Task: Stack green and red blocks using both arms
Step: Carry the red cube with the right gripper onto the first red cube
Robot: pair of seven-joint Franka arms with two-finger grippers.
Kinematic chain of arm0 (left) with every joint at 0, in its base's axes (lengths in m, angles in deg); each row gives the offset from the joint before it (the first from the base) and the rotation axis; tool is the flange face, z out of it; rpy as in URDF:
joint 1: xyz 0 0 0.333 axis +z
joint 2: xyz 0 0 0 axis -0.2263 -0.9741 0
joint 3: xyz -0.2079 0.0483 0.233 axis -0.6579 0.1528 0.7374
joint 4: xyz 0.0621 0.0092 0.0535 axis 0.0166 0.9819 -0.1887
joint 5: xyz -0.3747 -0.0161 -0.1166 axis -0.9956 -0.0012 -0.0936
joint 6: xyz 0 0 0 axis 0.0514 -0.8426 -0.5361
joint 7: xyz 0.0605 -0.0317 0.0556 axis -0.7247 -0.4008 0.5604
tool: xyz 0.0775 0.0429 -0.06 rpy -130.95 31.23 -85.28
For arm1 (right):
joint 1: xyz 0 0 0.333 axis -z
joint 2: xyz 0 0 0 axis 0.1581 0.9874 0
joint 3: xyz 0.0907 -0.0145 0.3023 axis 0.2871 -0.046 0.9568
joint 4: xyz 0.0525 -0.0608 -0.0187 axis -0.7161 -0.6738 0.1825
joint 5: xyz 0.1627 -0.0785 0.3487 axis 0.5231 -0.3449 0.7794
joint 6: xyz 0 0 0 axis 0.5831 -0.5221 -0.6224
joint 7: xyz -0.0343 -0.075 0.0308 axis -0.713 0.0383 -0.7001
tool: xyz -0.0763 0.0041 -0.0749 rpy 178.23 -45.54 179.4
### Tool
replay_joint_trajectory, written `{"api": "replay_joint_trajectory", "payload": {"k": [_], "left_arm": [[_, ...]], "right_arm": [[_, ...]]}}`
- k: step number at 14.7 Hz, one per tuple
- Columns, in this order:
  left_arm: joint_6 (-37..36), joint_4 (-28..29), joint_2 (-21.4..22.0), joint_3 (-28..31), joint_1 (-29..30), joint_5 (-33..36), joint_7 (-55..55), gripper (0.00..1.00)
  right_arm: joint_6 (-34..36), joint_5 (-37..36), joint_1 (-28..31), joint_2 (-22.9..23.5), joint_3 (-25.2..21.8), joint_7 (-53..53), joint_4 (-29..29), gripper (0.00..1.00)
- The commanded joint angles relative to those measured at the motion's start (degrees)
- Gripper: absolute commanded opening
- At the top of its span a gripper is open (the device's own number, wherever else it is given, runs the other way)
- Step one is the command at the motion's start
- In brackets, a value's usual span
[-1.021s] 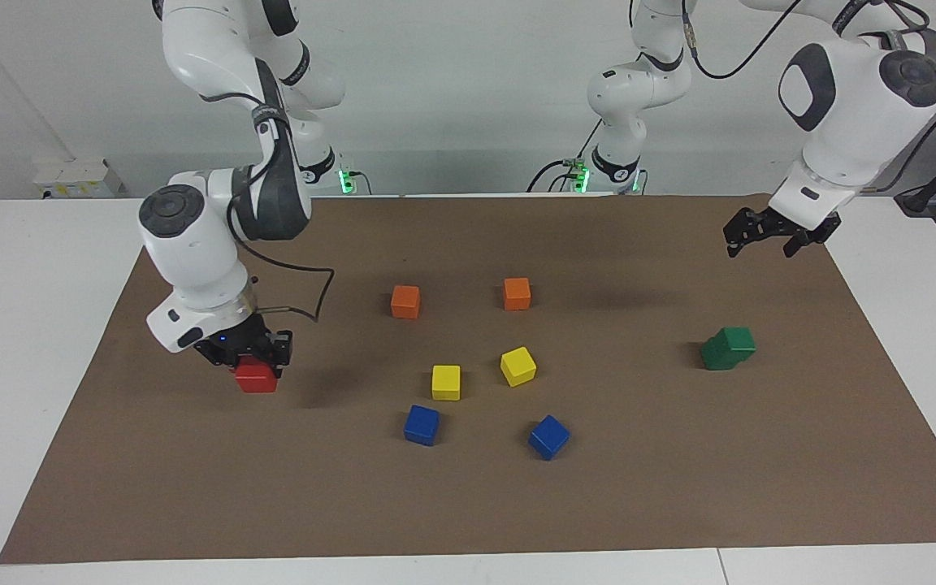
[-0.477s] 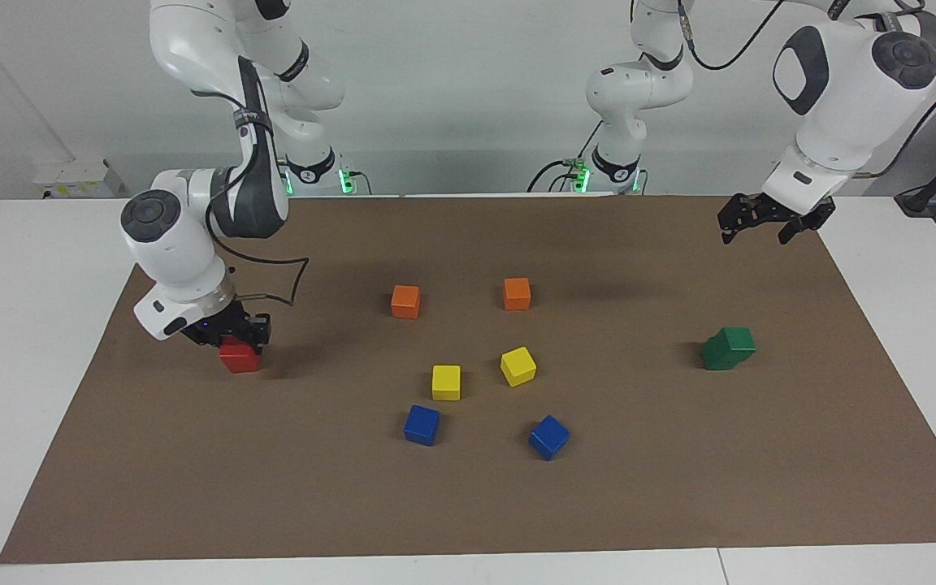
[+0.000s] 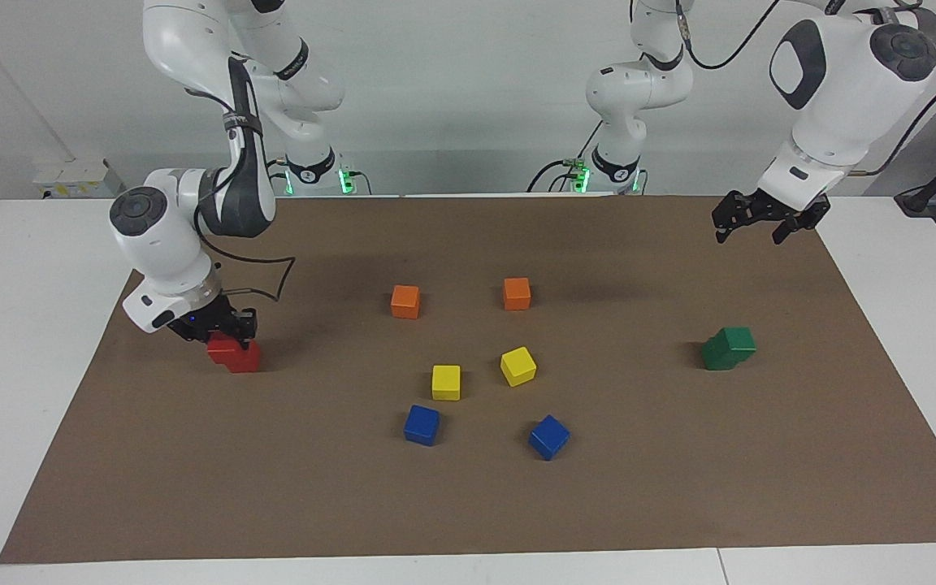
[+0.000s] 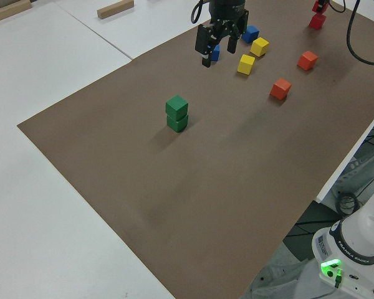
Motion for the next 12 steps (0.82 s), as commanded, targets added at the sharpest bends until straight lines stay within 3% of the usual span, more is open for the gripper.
{"api": "replay_joint_trajectory", "payload": {"k": [1,5,7,12], "left_arm": [[-1.07,-2.81,-1.14,0.70,-1.11,-0.89,1.84,1.00],[0.78,-2.82,-1.41,0.78,-1.82,-0.80,5.28,1.00],[-0.26,-3.51,-3.51,0.78,-2.17,-0.88,5.37,1.00],[-2.73,-4.83,-3.26,2.98,-5.95,-0.89,5.54,1.00]], "right_arm": [[-1.36,-0.71,0.69,-2.07,0.65,-1.01,-2.73,0.00],[-1.53,-0.71,0.60,-1.81,0.74,-0.92,-2.99,0.00],[-1.53,-0.71,0.43,-1.89,0.74,-0.75,-3.08,0.00],[-1.62,-0.71,0.69,-1.54,0.74,-1.45,-3.17,0.00]]}}
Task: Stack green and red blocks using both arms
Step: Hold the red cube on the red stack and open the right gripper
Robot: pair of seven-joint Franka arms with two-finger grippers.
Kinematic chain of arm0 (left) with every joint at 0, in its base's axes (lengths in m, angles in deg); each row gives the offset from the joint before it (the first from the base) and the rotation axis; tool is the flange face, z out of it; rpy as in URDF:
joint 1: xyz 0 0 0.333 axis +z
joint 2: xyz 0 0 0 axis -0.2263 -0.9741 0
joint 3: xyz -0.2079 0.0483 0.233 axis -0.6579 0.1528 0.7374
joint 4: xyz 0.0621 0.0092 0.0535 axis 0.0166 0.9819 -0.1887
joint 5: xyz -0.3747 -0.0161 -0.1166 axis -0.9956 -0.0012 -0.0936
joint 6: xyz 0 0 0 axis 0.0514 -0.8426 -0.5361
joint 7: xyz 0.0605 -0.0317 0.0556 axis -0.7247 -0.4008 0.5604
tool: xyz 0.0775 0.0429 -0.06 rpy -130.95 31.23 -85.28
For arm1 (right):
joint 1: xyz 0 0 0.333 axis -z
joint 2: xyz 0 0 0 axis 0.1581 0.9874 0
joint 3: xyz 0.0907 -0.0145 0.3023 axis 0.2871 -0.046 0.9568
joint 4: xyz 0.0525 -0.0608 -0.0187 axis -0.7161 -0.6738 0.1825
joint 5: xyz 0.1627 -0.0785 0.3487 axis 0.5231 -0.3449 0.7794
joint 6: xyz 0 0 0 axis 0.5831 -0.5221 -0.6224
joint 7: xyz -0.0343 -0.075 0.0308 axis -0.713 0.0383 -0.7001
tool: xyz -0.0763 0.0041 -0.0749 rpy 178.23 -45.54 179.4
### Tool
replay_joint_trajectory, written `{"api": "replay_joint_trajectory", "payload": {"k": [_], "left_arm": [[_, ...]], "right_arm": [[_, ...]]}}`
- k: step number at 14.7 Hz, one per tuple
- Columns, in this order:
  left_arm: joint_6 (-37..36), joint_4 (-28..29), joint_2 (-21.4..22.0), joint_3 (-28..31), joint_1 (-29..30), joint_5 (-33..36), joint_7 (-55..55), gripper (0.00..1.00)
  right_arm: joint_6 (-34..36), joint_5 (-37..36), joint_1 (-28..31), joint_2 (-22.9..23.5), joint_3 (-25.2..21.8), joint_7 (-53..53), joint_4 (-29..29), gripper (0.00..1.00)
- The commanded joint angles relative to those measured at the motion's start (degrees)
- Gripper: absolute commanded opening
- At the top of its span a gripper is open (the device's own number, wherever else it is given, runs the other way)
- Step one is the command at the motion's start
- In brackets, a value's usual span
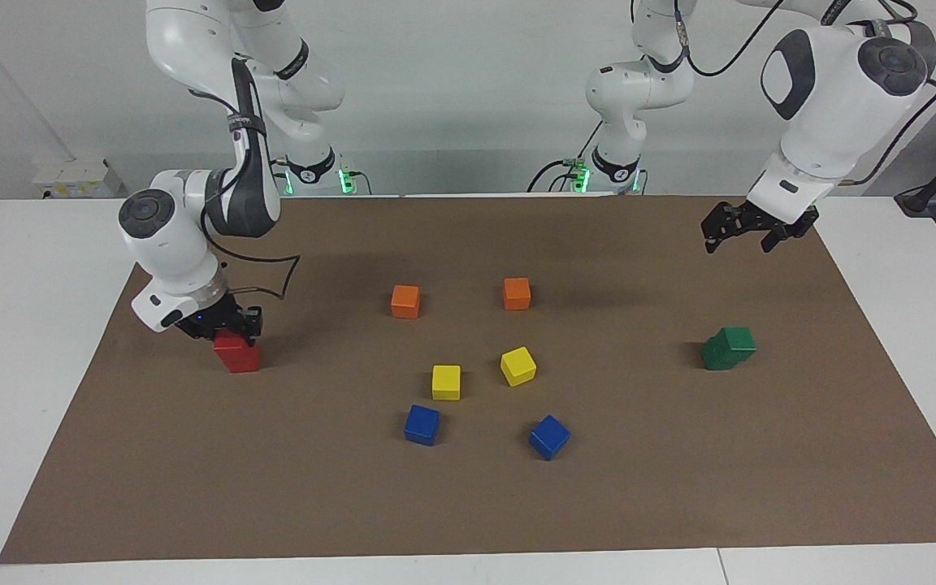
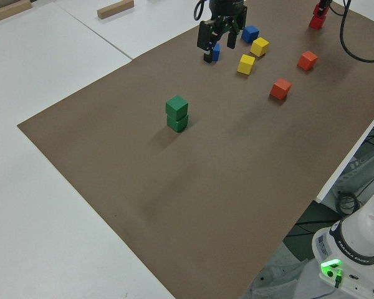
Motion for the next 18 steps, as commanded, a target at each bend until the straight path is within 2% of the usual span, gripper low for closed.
{"api": "replay_joint_trajectory", "payload": {"k": [1,3,18], "left_arm": [[-1.95,-1.93,-0.05,1.08,-1.54,-0.54,0.81,1.00],[-1.25,-0.09,1.35,-0.15,-0.84,-0.45,0.28,1.00],[-1.25,-0.61,1.36,-1.30,-0.65,-0.45,0.63,1.00]], "right_arm": [[-1.36,-0.71,0.80,-1.33,0.47,-1.45,-1.67,0.00],[-2.58,-0.71,0.80,-1.24,0.47,-1.62,-1.76,0.00],[-3.29,-0.71,1.77,-1.42,0.47,-2.77,-3.43,0.00]]}}
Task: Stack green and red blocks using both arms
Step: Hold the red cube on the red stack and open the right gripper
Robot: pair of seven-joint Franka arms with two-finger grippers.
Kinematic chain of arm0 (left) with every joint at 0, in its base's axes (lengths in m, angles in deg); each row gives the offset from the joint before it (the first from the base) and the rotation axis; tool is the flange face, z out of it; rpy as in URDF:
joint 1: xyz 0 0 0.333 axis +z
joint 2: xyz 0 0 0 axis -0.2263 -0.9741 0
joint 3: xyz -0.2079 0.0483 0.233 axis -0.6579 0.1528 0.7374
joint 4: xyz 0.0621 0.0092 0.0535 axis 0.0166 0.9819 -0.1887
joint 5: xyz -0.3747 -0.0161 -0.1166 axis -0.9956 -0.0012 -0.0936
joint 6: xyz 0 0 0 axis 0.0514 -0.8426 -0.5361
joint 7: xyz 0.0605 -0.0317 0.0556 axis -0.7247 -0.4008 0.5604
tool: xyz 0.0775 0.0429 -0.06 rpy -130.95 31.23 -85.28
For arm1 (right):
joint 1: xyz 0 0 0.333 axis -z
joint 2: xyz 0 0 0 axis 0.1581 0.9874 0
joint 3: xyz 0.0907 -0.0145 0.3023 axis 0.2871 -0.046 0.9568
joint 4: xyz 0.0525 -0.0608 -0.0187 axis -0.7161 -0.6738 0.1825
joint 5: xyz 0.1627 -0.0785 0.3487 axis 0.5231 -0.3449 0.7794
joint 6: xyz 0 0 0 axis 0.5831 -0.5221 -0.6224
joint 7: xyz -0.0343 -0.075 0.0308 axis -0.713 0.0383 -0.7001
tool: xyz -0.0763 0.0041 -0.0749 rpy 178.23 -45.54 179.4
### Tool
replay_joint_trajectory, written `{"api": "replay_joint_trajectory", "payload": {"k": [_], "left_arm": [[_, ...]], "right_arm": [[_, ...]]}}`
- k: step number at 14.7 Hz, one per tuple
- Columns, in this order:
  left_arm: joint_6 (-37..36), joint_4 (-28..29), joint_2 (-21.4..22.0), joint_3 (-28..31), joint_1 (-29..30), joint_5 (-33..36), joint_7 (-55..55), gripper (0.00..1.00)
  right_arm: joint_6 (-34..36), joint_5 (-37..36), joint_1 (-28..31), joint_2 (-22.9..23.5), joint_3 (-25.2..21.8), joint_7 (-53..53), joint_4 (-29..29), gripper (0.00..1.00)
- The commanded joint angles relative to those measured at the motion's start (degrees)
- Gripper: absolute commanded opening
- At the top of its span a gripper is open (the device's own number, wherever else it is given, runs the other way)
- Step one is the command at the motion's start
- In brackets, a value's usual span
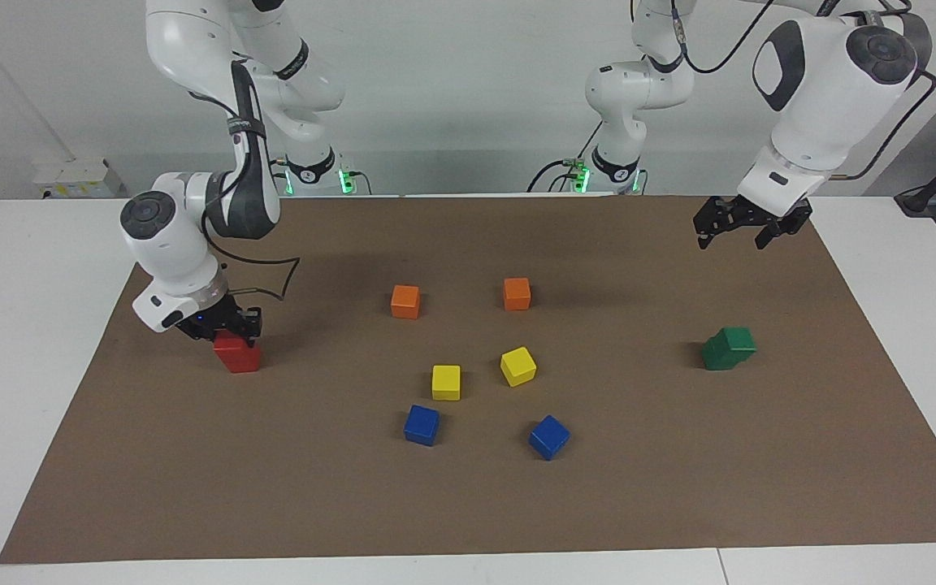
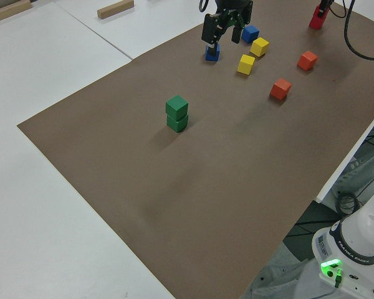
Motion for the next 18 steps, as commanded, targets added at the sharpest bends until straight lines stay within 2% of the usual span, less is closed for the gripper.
{"api": "replay_joint_trajectory", "payload": {"k": [1,18], "left_arm": [[-1.07,-0.10,0.79,-0.30,-0.26,-0.36,0.58,1.00],[1.04,-0.19,0.70,-1.45,1.85,-1.59,0.58,1.00]], "right_arm": [[-1.47,-0.70,1.14,-1.34,0.59,-1.78,-2.01,0.00],[-2.08,-0.70,0.43,-1.17,0.59,-1.34,-2.01,0.00]]}}
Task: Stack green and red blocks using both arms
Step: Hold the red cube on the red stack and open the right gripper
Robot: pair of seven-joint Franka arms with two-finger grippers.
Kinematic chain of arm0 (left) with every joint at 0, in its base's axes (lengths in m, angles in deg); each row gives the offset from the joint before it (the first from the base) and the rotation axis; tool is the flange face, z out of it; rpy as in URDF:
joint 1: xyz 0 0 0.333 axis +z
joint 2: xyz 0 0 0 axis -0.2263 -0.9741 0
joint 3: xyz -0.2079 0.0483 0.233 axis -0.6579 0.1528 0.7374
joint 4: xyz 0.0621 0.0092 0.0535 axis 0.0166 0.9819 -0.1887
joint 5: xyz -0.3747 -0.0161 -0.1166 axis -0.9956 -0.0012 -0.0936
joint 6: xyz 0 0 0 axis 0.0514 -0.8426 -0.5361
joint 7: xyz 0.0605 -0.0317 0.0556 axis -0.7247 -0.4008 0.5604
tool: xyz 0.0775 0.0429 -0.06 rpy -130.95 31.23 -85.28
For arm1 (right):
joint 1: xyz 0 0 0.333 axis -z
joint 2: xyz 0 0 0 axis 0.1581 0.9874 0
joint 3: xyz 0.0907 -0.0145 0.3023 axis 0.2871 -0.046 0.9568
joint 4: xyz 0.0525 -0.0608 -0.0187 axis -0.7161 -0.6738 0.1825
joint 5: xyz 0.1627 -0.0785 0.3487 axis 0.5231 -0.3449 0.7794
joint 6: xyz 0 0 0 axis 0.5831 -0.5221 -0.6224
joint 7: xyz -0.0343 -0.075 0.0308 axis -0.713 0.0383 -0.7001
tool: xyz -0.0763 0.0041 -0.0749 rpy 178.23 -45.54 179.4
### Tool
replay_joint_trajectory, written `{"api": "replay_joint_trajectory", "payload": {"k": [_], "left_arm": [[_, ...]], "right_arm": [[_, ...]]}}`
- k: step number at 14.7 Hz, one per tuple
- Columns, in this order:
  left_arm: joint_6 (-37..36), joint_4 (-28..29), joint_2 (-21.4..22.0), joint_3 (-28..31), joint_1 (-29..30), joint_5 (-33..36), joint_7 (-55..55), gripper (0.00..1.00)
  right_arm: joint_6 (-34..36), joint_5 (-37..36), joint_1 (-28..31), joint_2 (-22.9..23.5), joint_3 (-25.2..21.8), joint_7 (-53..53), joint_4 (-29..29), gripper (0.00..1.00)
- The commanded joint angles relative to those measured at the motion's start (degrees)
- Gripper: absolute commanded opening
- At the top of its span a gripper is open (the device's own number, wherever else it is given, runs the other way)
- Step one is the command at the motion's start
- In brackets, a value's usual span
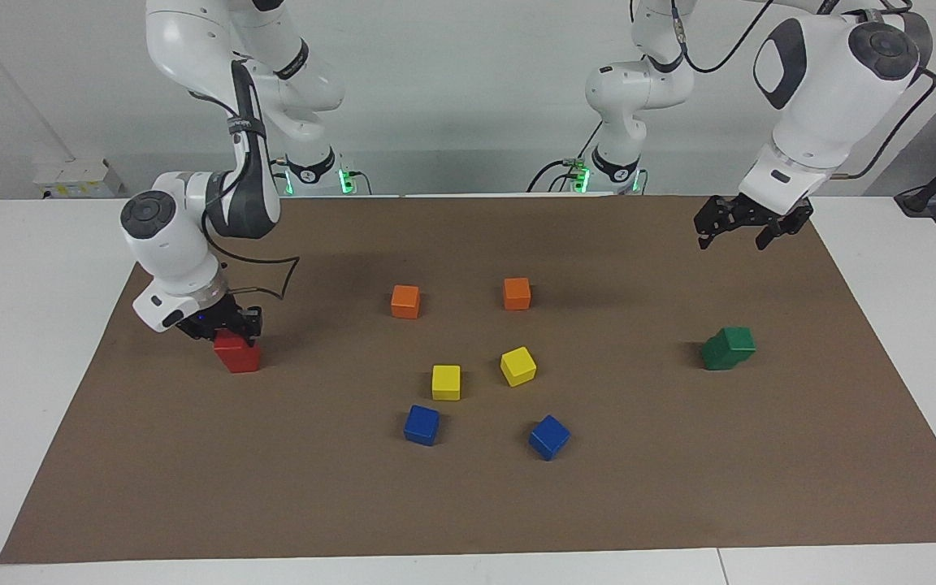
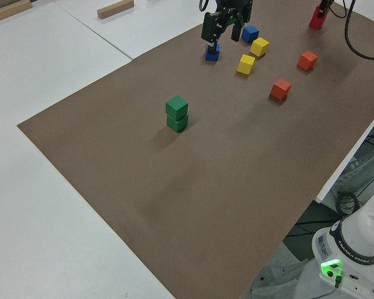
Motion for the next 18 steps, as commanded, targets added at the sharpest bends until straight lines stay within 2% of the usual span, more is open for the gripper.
{"api": "replay_joint_trajectory", "payload": {"k": [1,5,10,11,12,13,14,15,16,18], "left_arm": [[0.45,-0.09,0.70,-0.76,1.02,-1.25,0.47,1.00],[3.25,-0.09,0.62,-0.67,1.11,-1.43,0.47,1.00],[3.35,0.00,0.62,-0.85,0.84,-1.25,0.47,1.00],[3.26,0.00,0.53,-0.93,0.84,-1.25,0.47,1.00],[3.26,-0.09,0.62,-0.94,0.58,-1.25,0.38,1.00],[3.18,0.00,0.62,-0.85,0.23,-1.25,0.38,1.00],[3.09,0.00,0.53,-0.85,0.14,-1.25,0.38,1.00],[3.17,0.00,0.62,-0.85,0.05,-1.25,0.38,1.00],[3.09,0.09,0.62,-0.85,-0.03,-1.25,0.38,1.00],[3.00,0.09,0.62,-0.94,-0.21,-1.25,0.38,1.00]], "right_arm": [[-2.15,-0.70,0.67,-1.08,0.43,-1.38,-1.84,0.00],[-2.15,-0.70,0.94,-1.08,0.43,-1.56,-1.84,0.00],[-2.24,-0.70,0.85,-1.08,0.43,-1.29,-1.84,0.00],[-2.24,-0.70,0.68,-0.99,0.43,-1.21,-1.76,0.07],[-2.24,-0.70,0.59,-0.99,0.43,-1.03,-1.58,0.34],[-2.24,-0.62,0.50,-0.90,0.43,-0.94,-1.58,0.65],[-2.15,-0.70,0.50,-0.90,0.43,-0.68,-1.49,0.82],[-2.24,-0.70,0.50,-0.90,0.43,-0.59,-1.49,0.92],[-2.24,-0.70,0.50,-0.90,0.43,-0.59,-1.49,0.97],[-2.24,-0.70,0.50,-0.90,0.43,-0.68,-1.40,1.00]]}}
